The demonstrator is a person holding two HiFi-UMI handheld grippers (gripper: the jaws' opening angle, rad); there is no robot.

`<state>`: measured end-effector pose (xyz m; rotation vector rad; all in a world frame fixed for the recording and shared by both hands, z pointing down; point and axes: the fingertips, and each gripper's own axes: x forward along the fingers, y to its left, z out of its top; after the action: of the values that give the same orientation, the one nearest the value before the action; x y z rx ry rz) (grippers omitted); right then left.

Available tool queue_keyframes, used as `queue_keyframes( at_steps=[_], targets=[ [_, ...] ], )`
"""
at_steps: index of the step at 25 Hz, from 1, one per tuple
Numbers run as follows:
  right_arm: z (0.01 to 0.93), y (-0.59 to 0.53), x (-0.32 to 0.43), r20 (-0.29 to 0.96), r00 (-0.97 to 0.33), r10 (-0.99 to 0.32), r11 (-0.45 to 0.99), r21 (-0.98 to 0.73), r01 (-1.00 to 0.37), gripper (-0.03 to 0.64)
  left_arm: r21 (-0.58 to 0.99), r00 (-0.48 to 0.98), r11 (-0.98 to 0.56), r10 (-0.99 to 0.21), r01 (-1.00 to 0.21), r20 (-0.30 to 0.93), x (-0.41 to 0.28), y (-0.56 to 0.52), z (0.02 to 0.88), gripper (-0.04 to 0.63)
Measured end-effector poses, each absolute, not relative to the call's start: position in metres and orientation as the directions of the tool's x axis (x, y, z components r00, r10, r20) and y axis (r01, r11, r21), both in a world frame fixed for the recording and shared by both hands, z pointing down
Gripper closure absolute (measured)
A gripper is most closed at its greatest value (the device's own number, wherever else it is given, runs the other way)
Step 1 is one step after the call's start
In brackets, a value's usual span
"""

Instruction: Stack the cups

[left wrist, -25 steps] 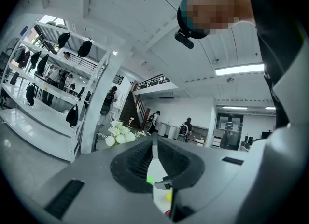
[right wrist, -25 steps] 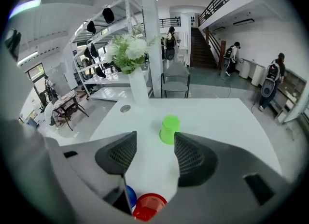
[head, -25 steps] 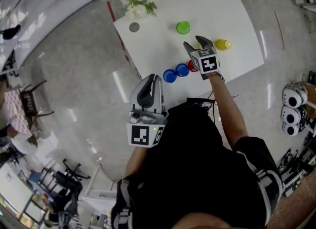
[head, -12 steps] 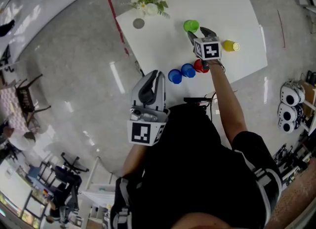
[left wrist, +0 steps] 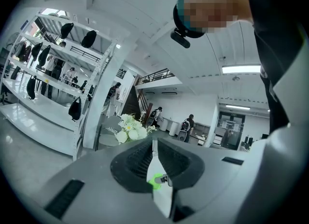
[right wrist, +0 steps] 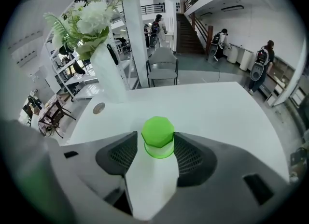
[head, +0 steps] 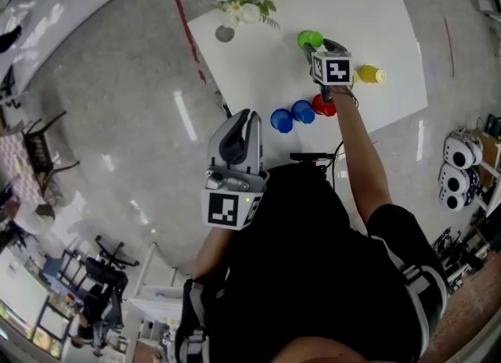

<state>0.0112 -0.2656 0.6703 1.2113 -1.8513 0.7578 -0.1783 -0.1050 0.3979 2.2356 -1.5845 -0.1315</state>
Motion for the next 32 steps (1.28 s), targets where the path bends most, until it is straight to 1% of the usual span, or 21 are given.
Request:
queue_keyframes(
  at_steps=[3,18,23,32],
  targets=[
    [0.672,-0.267,0.013,0.856,-0.228,-0.463,0.360,-0.054,-0.931,0.390,0.370,0.351,-0.277,-0.924,-0.887,0.150,-0.178,-0.104,0.398,0.545],
    [0.652,-0.245,0.006,0.843,-0.285,-0.455,0.425,-0.076,-0.902,0.393,0.341,0.343,-0.288,-0.932,-0.895,0.113,-0.167,-0.089,0.385,0.545],
    [0.637,-0.224,0.007,0.833,-0.316,-0.454,0.457,-0.087,-0.885,0.393,0.321,0.336,-0.290,-0.937,-0.902,0.096,-0.160,-0.077,0.380,0.545],
    [0.596,-0.184,0.017,0.794,-0.381,-0.474,0.513,-0.103,-0.852,0.393,0.330,0.302,-0.262,-0.950,-0.907,0.076,-0.146,-0.044,0.375,0.545]
  ],
)
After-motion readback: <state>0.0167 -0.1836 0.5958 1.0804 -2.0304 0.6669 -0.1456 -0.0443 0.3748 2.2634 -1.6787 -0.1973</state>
